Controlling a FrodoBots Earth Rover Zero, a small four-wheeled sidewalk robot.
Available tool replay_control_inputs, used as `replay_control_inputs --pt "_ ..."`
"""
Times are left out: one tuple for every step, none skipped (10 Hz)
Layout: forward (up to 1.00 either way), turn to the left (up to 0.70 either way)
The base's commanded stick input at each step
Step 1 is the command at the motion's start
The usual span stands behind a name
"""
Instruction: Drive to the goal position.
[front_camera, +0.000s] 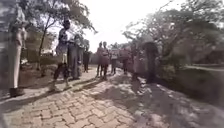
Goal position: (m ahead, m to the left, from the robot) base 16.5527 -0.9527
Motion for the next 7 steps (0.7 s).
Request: replay_control_inputs --pt "0.85 0.00" --pt "0.85 0.00" --pt "0.85 0.00" --pt "0.85 0.00" --pt "0.85 0.00" --pt "0.85 0.00" --pt "0.85 0.00"
